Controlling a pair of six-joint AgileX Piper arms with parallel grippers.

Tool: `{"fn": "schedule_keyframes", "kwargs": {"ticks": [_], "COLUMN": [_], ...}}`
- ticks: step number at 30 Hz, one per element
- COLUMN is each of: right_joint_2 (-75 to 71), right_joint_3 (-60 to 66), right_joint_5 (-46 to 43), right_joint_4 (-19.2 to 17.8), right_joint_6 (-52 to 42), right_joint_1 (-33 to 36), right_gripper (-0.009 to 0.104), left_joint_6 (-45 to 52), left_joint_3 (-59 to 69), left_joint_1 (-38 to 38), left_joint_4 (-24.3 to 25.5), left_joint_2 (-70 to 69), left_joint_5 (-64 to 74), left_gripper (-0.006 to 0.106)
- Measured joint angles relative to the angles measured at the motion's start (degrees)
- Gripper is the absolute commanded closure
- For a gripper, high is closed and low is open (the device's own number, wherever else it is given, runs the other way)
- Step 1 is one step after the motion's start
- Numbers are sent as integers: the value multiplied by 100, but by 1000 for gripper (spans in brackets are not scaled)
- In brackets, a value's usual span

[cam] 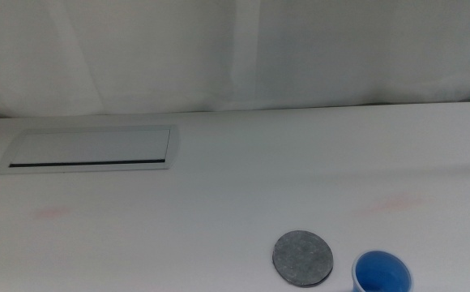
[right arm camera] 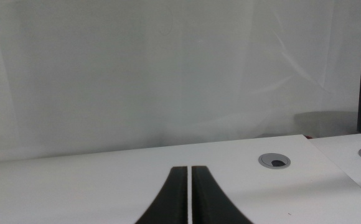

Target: Place an empty cup on a cup mat.

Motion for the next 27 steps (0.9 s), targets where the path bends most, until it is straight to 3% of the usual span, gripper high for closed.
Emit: {"fn": "schedule_keyframes", "kwargs": {"ticks": [5, 8, 10, 15, 27], "right_joint_2": [0, 0, 0, 0, 0], "right_joint_3": [0, 0, 0, 0, 0], "right_joint_5": [58, 1, -50, -308, -413], "right_joint_4": [0, 0, 0, 27, 363], "right_joint_6": [0, 0, 70, 239, 394], "right_joint_1": [0, 0, 0, 0, 0], "right_gripper": [98, 84, 63, -7, -8], "left_joint_6": [0, 0, 0, 0, 0], "left_joint_3": [0, 0, 0, 0, 0], "left_joint_1": [0, 0, 0, 0, 0], "left_joint_4": [0, 0, 0, 0, 0], "left_joint_2": [0, 0, 0, 0, 0], "left_joint_5": [0, 0, 0, 0, 0], "left_gripper": [103, 103, 103, 103, 103]}}
